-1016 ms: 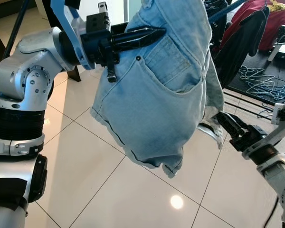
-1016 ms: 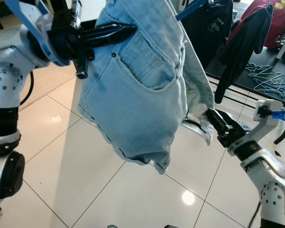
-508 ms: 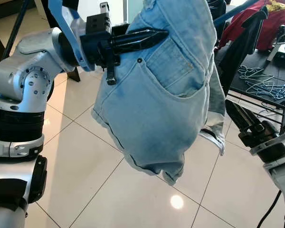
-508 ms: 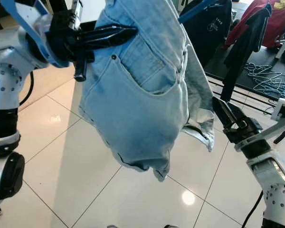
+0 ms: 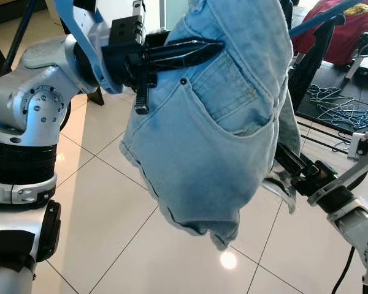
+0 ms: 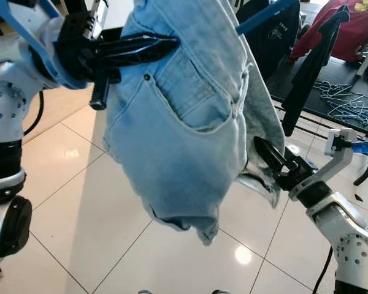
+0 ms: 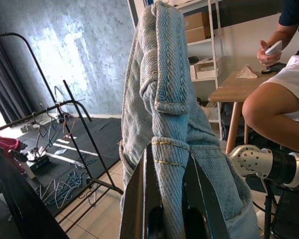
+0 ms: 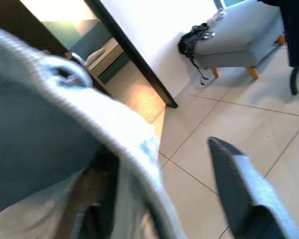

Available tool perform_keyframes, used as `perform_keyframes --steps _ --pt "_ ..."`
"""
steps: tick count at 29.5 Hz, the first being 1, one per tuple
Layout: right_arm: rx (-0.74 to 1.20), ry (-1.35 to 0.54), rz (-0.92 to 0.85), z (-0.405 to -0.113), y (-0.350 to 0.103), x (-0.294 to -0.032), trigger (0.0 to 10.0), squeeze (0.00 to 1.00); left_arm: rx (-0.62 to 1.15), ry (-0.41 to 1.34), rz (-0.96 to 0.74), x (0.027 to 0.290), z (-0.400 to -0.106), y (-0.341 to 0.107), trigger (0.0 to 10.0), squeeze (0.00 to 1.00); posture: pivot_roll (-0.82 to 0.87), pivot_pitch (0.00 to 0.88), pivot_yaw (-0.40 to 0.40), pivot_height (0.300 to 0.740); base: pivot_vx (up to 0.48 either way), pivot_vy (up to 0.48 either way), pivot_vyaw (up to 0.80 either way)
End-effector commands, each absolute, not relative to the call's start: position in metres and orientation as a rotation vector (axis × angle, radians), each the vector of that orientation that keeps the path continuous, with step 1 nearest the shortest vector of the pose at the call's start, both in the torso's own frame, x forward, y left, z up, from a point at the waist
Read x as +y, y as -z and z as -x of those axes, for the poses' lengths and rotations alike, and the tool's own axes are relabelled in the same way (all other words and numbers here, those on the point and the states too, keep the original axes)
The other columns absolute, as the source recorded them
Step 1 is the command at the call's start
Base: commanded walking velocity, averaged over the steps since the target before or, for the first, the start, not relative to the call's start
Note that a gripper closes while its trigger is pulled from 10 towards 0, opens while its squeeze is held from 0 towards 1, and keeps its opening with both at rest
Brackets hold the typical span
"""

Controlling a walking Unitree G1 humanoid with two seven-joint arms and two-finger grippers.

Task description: Hang hanger

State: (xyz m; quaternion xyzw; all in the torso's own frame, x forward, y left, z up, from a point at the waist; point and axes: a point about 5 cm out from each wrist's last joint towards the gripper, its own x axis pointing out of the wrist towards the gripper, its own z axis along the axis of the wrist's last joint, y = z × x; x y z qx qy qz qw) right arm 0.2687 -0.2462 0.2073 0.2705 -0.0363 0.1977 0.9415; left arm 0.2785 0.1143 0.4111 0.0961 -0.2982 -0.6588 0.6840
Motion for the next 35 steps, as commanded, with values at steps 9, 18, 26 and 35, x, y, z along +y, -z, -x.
perform_keyframes --steps 9,18,26,35 --pt "-0.069 -0.342 -0.553 -0.267 -0.205 -0.257 0.0 0.0 -0.732 1.475 -0.233 0.121 -0.271 -0.422 10.0 0.0 -0.02 0.172 -0.004 0.74 0.0 0.0 0.0" --pt "-0.141 -0.323 -0.598 -0.266 -0.222 -0.27 0.0 0.0 -0.514 1.343 -0.615 0.124 -0.305 -0.354 10.0 0.0 -0.02 0.176 0.001 0.74 0.0 0.0 0.0" --pt "-0.208 -0.268 -0.693 -0.272 -0.239 -0.281 0.0 0.0 -0.317 1.438 -0.804 0.118 -0.302 -0.285 10.0 0.0 -0.02 0.183 -0.003 0.74 0.0 0.0 0.0" --pt "-0.181 -0.236 -0.669 -0.28 -0.235 -0.281 0.0 0.0 -0.219 1.384 -0.833 0.126 -0.316 -0.263 10.0 0.0 -0.02 0.187 -0.01 0.74 0.0 0.0 0.0"
